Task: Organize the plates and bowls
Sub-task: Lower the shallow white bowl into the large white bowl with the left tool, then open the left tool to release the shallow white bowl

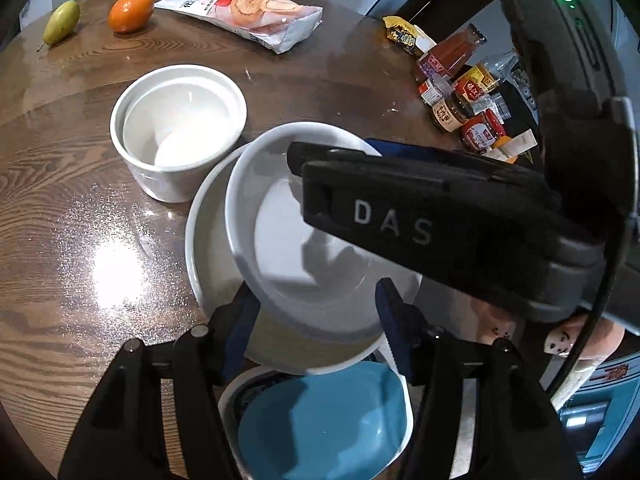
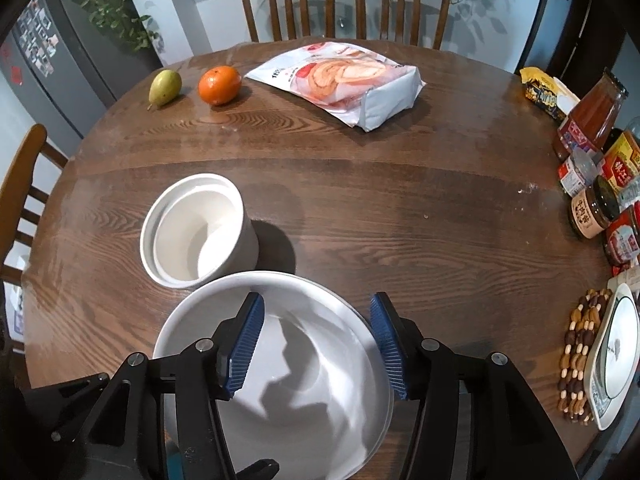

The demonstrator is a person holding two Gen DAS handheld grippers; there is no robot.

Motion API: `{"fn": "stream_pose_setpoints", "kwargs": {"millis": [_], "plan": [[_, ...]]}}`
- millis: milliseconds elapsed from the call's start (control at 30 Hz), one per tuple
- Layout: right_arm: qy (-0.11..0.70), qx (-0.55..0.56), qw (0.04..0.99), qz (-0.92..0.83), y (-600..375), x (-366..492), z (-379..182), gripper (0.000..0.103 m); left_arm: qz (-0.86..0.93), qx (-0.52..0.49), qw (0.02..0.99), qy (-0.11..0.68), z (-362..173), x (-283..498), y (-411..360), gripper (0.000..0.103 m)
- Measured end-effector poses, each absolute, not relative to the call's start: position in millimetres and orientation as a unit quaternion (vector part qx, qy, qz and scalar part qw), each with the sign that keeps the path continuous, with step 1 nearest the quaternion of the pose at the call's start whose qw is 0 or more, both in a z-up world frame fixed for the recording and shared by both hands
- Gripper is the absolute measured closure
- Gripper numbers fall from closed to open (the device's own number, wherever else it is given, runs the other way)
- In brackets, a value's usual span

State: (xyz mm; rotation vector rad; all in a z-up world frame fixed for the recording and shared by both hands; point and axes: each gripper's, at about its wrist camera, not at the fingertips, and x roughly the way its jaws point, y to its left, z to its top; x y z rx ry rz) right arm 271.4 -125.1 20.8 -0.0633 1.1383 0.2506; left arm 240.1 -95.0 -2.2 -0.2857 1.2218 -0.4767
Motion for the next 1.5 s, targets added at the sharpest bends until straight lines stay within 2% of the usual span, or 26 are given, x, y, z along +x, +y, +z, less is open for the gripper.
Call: {"fn": "stream_pose_setpoints", "kwargs": {"millis": [133,233,400,833,1067,1133,1400,1500], "plan": [[0.541,-0.032,0.833,0.115,-124,272,18,0.045,-0.222,-0.138,0.779,0.570,-4,241,-94,0.041],[0.541,-0.028,0.833,0.117,-124,273,18,0.039,-0.223,-0.141,0.779,0.568,-2,241,-93,0.040],[0.539,-0.026,0.834,0.117,-126,272,20,0.038,-0.221,-0.140,0.785,0.562,3,238,-91,0.036],[0.530,-0.033,0.839,0.115,-122,268,25,0.038,-0.214,-0.149,0.797,0.545,16,235,-76,0.033],[0.518,-0.028,0.847,0.114,-123,267,31,0.036,-0.202,-0.163,0.814,0.520,27,234,-60,0.022],[0.513,-0.029,0.851,0.111,-123,265,34,0.028,-0.199,-0.168,0.817,0.514,31,234,-55,0.022],[0.490,-0.010,0.865,0.105,-129,261,46,0.027,-0.182,-0.184,0.822,0.507,35,237,-38,0.018],[0.479,-0.005,0.871,0.109,-130,259,51,0.026,-0.173,-0.185,0.828,0.499,38,235,-36,0.009]]}}
